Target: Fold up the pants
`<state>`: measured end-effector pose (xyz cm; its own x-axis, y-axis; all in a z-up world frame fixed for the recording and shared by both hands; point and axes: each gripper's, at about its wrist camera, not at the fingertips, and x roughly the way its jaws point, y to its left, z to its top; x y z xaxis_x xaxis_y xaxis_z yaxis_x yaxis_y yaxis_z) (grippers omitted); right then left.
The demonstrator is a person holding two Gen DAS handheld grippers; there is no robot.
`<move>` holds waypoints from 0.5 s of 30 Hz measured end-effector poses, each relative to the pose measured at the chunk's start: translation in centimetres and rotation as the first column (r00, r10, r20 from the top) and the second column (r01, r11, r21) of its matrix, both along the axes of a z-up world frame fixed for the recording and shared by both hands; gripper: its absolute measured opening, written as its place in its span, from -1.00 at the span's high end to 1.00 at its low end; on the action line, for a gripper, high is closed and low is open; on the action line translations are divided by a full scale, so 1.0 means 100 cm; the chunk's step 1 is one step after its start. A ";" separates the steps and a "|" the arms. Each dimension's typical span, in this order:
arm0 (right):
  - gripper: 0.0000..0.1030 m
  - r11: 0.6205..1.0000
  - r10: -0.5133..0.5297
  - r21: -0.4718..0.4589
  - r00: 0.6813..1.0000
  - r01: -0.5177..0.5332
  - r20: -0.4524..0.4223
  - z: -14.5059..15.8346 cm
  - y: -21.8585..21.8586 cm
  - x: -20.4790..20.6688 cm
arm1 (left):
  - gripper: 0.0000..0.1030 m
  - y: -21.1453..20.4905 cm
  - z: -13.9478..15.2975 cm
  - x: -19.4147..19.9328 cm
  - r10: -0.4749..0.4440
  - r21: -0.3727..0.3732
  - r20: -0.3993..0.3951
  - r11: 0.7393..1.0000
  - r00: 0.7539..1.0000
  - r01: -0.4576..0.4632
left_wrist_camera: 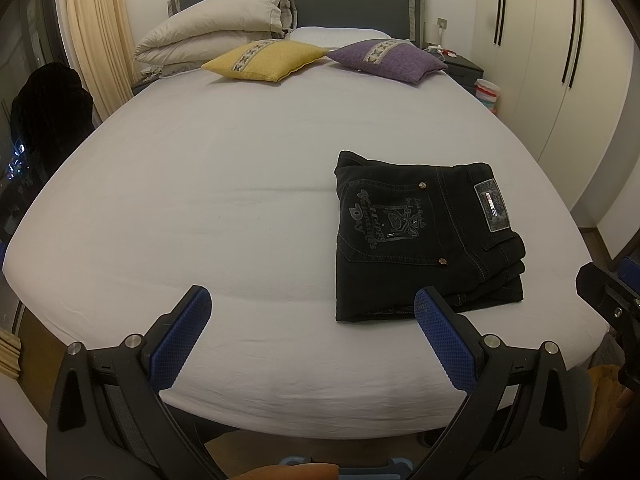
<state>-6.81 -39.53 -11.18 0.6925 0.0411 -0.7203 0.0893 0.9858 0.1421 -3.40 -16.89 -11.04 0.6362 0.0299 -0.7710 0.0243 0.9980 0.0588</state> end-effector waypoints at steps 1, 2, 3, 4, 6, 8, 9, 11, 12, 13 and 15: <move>-1.00 1.000 0.001 0.001 1.000 -0.001 -0.001 0.000 -0.001 0.000 | -1.00 0.001 0.000 0.001 0.000 0.000 -0.001 1.000 1.000 0.000; -1.00 1.000 0.001 0.000 1.000 -0.001 -0.001 0.000 -0.001 0.000 | -1.00 0.001 0.000 0.001 0.000 0.000 -0.002 1.000 1.000 0.000; -1.00 1.000 0.000 0.000 1.000 0.000 -0.001 0.000 -0.001 0.000 | -1.00 0.001 0.000 0.000 0.000 -0.001 -0.003 1.000 1.000 0.000; -1.00 1.000 0.001 0.000 1.000 -0.001 -0.001 0.000 -0.001 0.000 | -1.00 0.000 0.000 0.000 0.000 -0.002 -0.003 1.000 1.000 0.000; -1.00 1.000 0.002 0.000 1.000 -0.002 -0.001 -0.001 -0.001 0.000 | -1.00 0.000 0.000 0.000 -0.001 -0.002 -0.004 1.000 1.000 0.001; -1.00 1.000 0.003 0.001 1.000 -0.003 -0.002 -0.001 -0.001 0.000 | -1.00 0.001 0.000 0.001 -0.001 -0.003 -0.007 1.000 1.000 0.001; -1.00 1.000 0.002 0.001 1.000 -0.002 -0.002 -0.001 -0.001 0.000 | -1.00 0.001 0.000 0.000 -0.001 -0.003 -0.007 1.000 1.000 0.001; -1.00 1.000 0.002 0.001 1.000 -0.002 -0.002 -0.001 -0.001 0.000 | -1.00 0.001 0.000 0.000 0.000 -0.003 -0.007 1.000 1.000 0.000; -1.00 1.000 0.002 0.001 1.000 -0.002 -0.002 -0.001 0.000 -0.001 | -1.00 0.001 0.000 0.000 -0.001 -0.004 -0.007 1.000 1.000 0.001; -1.00 1.000 0.002 0.000 1.000 -0.002 -0.002 0.000 -0.001 0.000 | -1.00 0.002 0.000 0.000 -0.001 -0.006 -0.008 1.000 1.000 0.000; -1.00 1.000 0.003 0.001 1.000 -0.003 -0.003 0.000 0.000 -0.001 | -1.00 0.002 0.000 0.000 0.000 -0.008 -0.010 1.000 1.000 0.000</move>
